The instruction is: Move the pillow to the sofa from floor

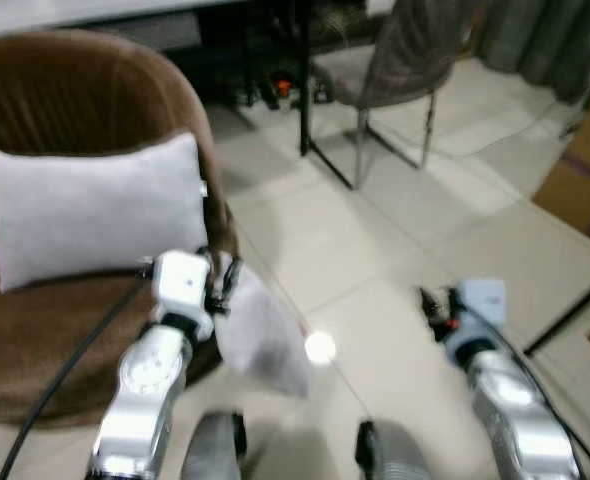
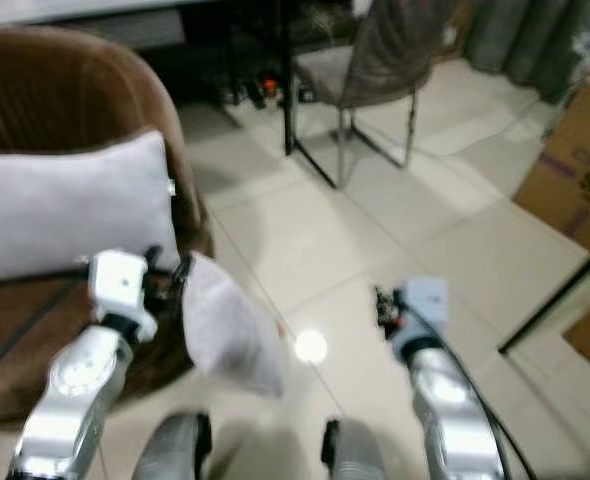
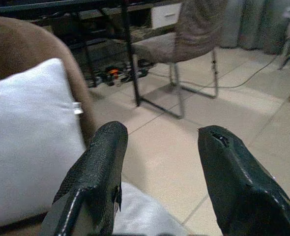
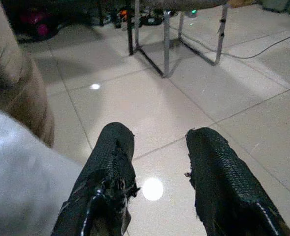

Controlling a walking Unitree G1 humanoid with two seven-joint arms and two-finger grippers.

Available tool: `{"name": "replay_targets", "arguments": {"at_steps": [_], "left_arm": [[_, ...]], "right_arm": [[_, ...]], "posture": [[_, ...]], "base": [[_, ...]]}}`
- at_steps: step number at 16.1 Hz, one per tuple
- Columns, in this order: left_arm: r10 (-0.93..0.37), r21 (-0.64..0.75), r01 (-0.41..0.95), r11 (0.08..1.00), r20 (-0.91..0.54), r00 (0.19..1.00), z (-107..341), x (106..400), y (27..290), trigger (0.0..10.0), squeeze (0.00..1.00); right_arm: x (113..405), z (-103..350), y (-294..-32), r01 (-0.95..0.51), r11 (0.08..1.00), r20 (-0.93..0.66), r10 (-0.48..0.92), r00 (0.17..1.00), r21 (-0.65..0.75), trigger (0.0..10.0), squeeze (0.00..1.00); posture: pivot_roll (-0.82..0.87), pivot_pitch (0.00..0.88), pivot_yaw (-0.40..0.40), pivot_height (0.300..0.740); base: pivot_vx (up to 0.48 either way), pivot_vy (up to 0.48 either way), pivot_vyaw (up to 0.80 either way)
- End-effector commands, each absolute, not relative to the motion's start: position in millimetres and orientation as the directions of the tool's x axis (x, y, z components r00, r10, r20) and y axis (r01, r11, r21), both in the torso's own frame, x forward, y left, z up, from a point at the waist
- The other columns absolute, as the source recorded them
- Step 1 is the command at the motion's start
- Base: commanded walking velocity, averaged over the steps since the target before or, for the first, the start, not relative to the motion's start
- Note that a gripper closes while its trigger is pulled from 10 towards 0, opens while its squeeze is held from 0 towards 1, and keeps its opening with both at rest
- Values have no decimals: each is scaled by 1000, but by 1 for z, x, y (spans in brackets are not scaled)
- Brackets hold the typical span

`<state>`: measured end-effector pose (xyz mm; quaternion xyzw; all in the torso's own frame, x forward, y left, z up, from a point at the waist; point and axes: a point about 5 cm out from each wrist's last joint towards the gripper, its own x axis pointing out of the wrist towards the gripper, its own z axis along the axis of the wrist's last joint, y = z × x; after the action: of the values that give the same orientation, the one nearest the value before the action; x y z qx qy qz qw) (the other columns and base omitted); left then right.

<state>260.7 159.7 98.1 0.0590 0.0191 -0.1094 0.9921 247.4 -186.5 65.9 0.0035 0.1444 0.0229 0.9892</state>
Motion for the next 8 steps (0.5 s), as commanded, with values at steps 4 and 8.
{"name": "replay_targets", "arguments": {"at_steps": [4,8], "left_arm": [[-178,128,185,974,-67,982,97,259,172,10000,0],[-182,124,189,974,-65,981,97,258,170,10000,0]], "right_arm": [[253,71,-173,-89,996,-259,94,961,31,10000,0],[252,69,-169,-150,989,-266,139,954,-20,10000,0]], "posture": [[57,0,9,590],[59,0,6,590]], "base": [[353,0,0],[308,0,508]]}}
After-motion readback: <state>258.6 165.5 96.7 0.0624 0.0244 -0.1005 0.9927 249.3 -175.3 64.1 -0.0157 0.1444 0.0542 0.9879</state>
